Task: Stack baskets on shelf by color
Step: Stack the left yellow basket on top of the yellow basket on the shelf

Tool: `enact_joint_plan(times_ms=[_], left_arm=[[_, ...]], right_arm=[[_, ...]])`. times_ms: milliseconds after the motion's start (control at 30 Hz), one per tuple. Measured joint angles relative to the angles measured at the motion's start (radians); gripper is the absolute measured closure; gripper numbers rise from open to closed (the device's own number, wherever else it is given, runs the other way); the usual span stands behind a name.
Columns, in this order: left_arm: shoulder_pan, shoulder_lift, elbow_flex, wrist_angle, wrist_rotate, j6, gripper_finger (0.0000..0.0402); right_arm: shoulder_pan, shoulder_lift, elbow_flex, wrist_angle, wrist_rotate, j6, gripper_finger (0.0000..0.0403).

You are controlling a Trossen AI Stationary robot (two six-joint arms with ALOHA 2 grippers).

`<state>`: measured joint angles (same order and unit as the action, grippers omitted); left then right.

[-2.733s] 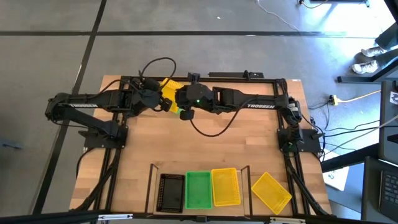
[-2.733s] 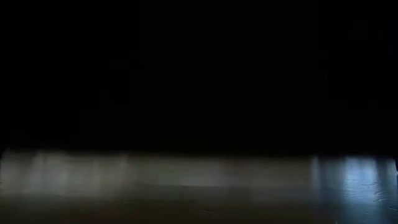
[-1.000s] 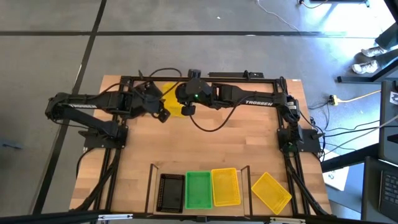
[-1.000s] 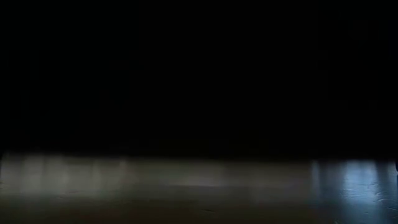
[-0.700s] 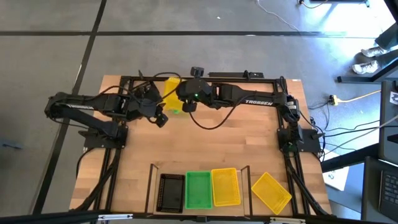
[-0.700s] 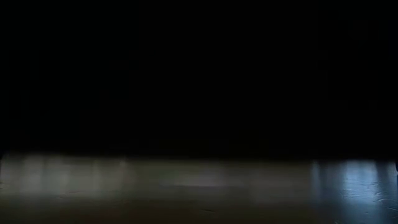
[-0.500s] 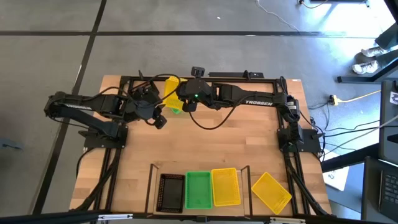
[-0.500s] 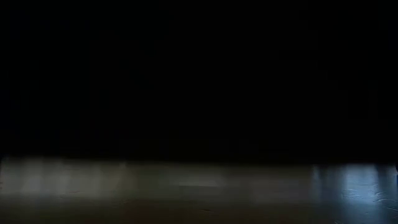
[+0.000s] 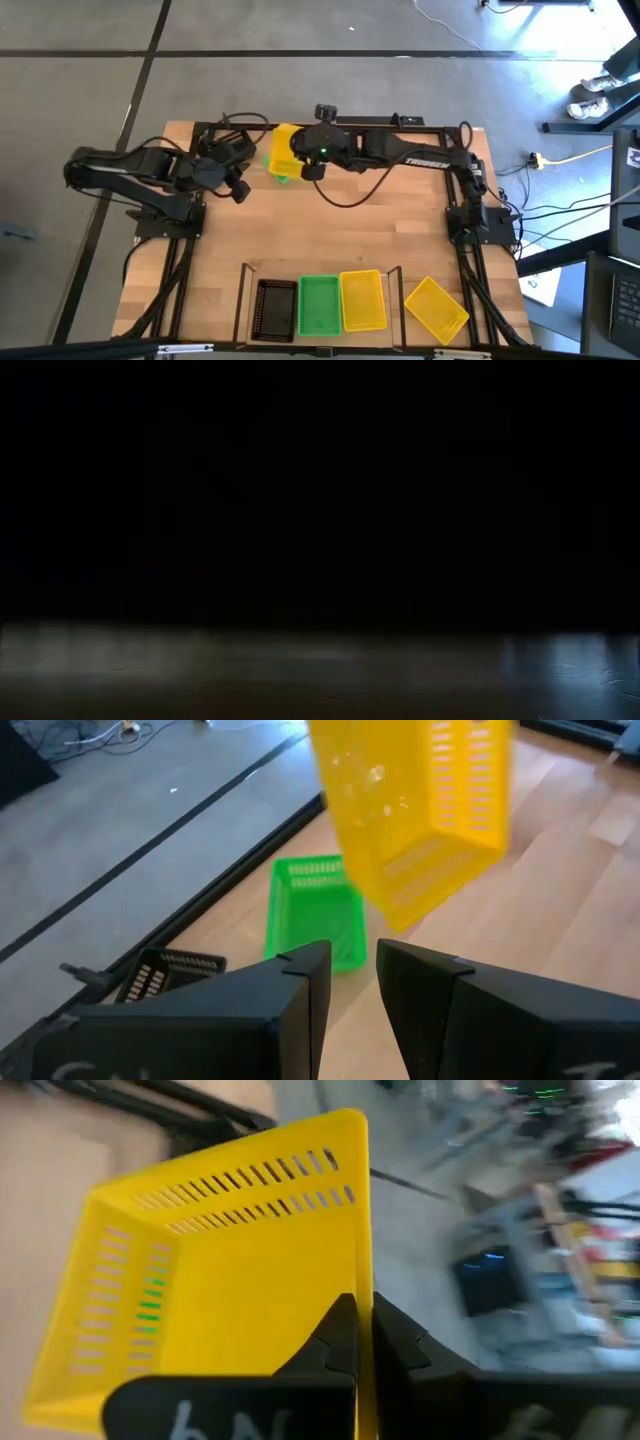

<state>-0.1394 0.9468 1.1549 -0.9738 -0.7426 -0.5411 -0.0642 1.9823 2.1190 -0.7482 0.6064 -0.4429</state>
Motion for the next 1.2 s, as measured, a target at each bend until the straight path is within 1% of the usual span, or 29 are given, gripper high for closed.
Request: enact_joint_plan(times_ms=[167,233,300,400,500,567,633,733,833,900,1033,1200], left_arm=[[0.0,-0.049,0.0,-0.019,0.0,0.001,0.0324],[0.0,-0.064,0.0,-0.04,0.0,0.001,0.0324],[0.0,-0.075,0.0,-0.049,-0.001,0.001,0.0324],[0.0,-0.085,0.0,-0.058,0.0,0.001,0.0324],[0.0,-0.087,0.0,-0.069,0.007,0.021,0.0324],[0.001,-0.091,0.0,-0.071,0.036,0.048,0.0324],[0.0,-0.091,0.0,-0.071,0.057,0.053,0.0324],[0.001,-0.099,-0.001,-0.074,0.06,0.052,0.0324],[0.001,-0.1,-0.001,-0.073,0.062,0.052,0.0324],[0.0,-0.099,-0.001,-0.073,0.066,0.047,0.0324],[0.001,-0.104,-0.001,-0.074,0.065,0.03,0.0324],[0.001,-0.105,-0.001,-0.073,0.084,0.028,0.0324]], right_arm=[[0.003,-0.009,0.184,-0.26,-0.208,0.079,0.0403],[0.003,-0.013,0.241,-0.365,-0.265,0.101,0.0403],[0.003,-0.056,0.21,-0.397,-0.312,0.109,0.0403],[-0.004,-0.094,0.204,-0.508,-0.399,0.179,0.0403],[-0.006,-0.116,0.215,-0.638,-0.427,0.248,0.0403],[-0.006,-0.131,0.216,-0.685,-0.469,0.261,0.0403],[-0.005,-0.148,0.216,-0.716,-0.547,0.286,0.0403],[0.005,-0.17,0.216,-0.766,-0.695,0.326,0.0403],[0.028,-0.187,0.216,-0.804,-0.816,0.362,0.0403],[0.051,-0.199,0.216,-0.829,-0.852,0.389,0.0403],[0.097,-0.217,0.215,-0.823,-0.918,0.413,0.0403],[0.137,-0.244,0.215,-0.824,-0.917,0.461,0.0403]])
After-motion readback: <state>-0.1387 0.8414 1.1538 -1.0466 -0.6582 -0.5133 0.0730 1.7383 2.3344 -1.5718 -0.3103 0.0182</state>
